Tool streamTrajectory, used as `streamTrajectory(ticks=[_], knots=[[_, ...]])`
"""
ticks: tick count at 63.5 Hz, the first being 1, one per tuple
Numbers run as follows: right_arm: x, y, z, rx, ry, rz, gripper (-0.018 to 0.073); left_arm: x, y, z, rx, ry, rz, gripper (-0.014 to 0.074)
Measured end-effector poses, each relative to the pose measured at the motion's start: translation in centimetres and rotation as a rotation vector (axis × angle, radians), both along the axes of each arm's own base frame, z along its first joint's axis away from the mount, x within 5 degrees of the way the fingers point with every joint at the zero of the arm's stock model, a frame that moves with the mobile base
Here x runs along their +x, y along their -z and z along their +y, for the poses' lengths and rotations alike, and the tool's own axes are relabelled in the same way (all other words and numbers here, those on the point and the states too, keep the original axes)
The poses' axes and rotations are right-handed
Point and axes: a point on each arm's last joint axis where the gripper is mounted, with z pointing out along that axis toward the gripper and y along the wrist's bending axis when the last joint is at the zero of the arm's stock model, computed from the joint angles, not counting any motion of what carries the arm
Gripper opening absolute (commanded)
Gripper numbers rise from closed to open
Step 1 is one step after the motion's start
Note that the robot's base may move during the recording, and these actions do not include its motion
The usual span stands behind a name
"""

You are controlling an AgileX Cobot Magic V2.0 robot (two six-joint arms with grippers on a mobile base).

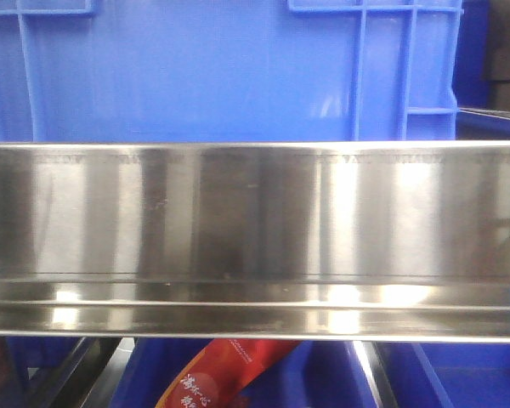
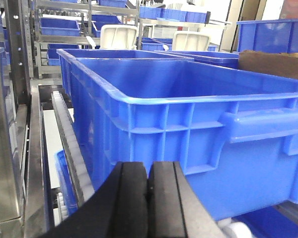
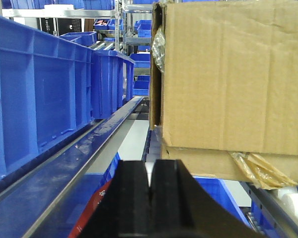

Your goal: Grab block from conveyor and place in blue bin

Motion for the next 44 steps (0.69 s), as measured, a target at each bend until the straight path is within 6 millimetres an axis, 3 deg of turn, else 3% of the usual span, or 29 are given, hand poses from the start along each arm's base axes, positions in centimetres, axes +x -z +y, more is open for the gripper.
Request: streamTrajectory(ticks=[8, 22, 33, 44], knots=[[0.0, 0.0, 0.0, 0.000, 0.000, 0.000, -0.0162, -0.5, 0.9, 0.7, 0.092, -0.067, -0.049, -0.0111], [0.0, 0.0, 0.0, 0.000, 0.000, 0.000, -0.0162, -2.0, 5.2, 2.2, 0.042, -0.263, -0.066, -0.0111], [0.0, 0.1, 0.0, 0.000, 0.002, 0.006, -0.0162, -1.3, 9.0, 2.6, 0.025, -0.360, -0.017, -0.0111], [0.0, 0.1, 0.0, 0.000, 0.002, 0.006, -0.0162, -0.6, 11.4, 2.5, -0.015, -0.364, -0.054, -0.0111]])
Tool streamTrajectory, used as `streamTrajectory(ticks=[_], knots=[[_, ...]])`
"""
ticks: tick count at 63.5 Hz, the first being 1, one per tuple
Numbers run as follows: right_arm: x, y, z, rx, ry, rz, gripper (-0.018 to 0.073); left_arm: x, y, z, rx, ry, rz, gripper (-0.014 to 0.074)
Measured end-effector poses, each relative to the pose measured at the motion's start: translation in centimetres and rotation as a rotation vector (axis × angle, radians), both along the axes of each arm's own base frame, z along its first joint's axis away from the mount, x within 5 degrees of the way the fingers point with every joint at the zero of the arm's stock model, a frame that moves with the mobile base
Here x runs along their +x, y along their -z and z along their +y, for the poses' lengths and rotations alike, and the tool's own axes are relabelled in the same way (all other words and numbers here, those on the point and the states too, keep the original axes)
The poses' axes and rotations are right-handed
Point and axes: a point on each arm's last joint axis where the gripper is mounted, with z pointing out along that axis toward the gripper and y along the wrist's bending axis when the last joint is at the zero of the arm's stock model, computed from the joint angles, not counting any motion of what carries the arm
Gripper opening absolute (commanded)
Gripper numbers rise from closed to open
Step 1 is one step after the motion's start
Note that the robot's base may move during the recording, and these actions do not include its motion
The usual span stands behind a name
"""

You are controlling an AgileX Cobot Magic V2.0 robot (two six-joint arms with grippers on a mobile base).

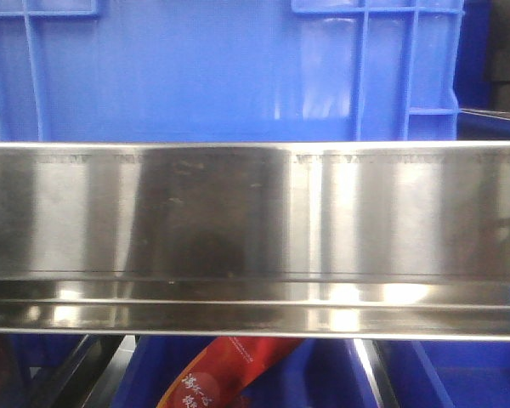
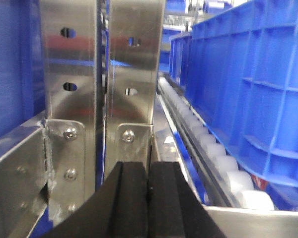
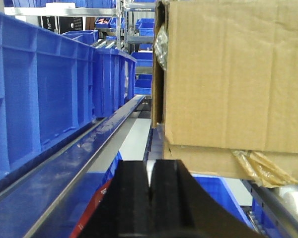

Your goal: Grab block from conveyor and place in blue bin

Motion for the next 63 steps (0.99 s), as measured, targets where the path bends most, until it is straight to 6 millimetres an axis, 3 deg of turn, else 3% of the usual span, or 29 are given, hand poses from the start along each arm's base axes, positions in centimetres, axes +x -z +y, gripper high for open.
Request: streamTrajectory(ticks=[14, 63], knots=[[0.00, 0.00, 0.00, 0.000, 0.000, 0.000, -0.0162, 0.05, -0.21, -0.04, -0.011, 0.005, -0.078, -0.0111], [0.00, 0.00, 0.00, 0.000, 0.000, 0.000, -0.0162, 0.06, -0.17, -0.03, -0.048, 0.006, -0.082, -0.0111]])
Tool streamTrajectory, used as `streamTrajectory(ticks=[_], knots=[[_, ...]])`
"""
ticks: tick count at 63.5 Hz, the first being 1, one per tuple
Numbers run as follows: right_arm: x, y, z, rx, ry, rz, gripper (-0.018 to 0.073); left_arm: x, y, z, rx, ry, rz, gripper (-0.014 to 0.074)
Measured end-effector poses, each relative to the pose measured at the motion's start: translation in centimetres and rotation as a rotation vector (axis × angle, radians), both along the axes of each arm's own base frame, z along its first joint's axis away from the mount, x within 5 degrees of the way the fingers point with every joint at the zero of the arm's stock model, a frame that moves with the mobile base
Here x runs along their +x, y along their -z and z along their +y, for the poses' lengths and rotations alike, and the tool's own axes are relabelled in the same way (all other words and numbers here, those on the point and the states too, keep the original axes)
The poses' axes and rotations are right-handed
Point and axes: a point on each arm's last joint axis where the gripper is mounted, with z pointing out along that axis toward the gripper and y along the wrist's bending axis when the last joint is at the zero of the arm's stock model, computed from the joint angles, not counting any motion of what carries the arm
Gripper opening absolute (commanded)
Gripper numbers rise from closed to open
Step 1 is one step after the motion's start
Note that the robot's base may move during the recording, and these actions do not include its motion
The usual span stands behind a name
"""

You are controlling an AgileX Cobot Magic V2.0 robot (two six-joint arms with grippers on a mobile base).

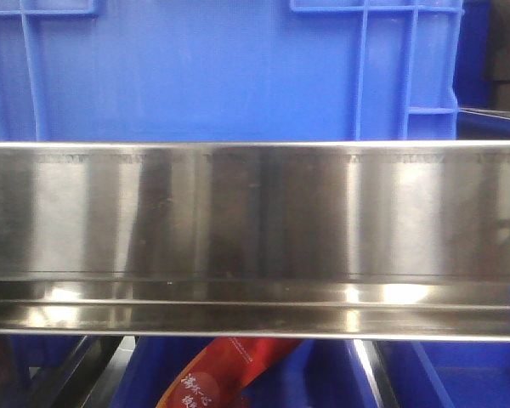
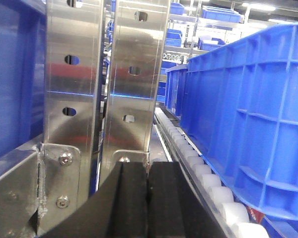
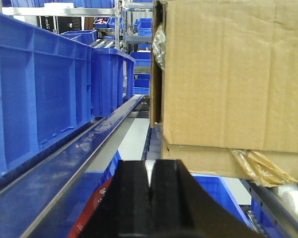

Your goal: Grab block from conveyor and place in blue bin

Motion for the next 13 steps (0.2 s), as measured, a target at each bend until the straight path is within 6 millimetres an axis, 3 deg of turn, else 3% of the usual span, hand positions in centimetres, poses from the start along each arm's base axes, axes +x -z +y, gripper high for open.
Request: streamTrajectory(ticks=[13], knots=[[0.00, 0.00, 0.00, 0.000, 0.000, 0.000, -0.0162, 0.00, 0.00, 0.00, 0.000, 0.000, 0.000, -0.0111]])
